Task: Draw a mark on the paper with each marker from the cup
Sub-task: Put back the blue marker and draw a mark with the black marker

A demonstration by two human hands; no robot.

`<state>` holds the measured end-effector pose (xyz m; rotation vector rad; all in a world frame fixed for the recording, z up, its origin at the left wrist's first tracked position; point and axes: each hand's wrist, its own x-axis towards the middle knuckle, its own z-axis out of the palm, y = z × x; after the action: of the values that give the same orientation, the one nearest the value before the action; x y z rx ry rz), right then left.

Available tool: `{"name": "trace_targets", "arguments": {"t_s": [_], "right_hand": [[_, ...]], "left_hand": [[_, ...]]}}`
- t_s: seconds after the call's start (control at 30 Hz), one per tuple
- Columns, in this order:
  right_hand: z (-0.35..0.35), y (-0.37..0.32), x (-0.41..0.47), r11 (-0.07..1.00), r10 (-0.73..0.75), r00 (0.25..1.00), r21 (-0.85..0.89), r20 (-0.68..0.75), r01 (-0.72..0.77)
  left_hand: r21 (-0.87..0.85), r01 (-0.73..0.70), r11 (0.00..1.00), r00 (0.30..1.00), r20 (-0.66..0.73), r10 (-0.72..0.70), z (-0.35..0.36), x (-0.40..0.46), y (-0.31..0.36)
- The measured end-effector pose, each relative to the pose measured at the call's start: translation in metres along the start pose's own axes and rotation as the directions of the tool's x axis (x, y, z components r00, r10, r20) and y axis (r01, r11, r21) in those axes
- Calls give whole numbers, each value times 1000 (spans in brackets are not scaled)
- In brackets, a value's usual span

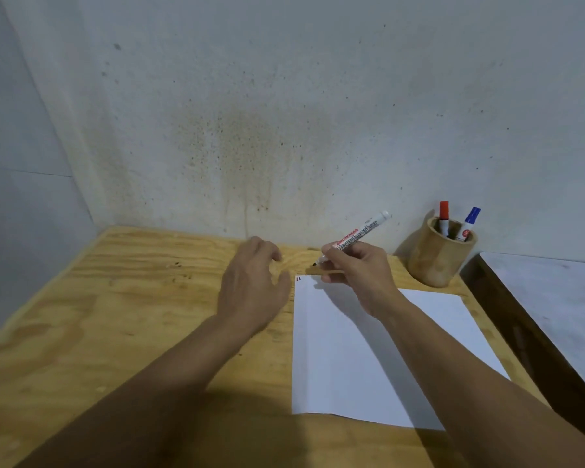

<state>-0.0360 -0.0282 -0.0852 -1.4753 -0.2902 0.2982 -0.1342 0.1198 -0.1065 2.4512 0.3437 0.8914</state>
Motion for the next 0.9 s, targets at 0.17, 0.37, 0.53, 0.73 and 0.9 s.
{"name": "trace_targets", "arguments": {"t_s": [0.17,0.37,0.53,0.73,0.9], "right_hand": [[9,16,3,995,-8,999,-101,-44,4],[12,31,3,991,-57,994,-125,-88,46],[11,35,3,981,-106,992,-171,-68,93],[10,36,2,982,-119,991,-152,-55,109],[12,33,-1,979,-131,991,-162,-38,123]], "left_hand": [[-31,-184,982,923,339,183,13,-17,-8],[-12,-196,981,933,307,190,16,-20,-13],[-44,-164,985,943,285,170,19,-21,-16],[-52,-140,989,946,288,150,20,-19,-16],[-62,-134,989,947,285,146,19,-19,-17]]}}
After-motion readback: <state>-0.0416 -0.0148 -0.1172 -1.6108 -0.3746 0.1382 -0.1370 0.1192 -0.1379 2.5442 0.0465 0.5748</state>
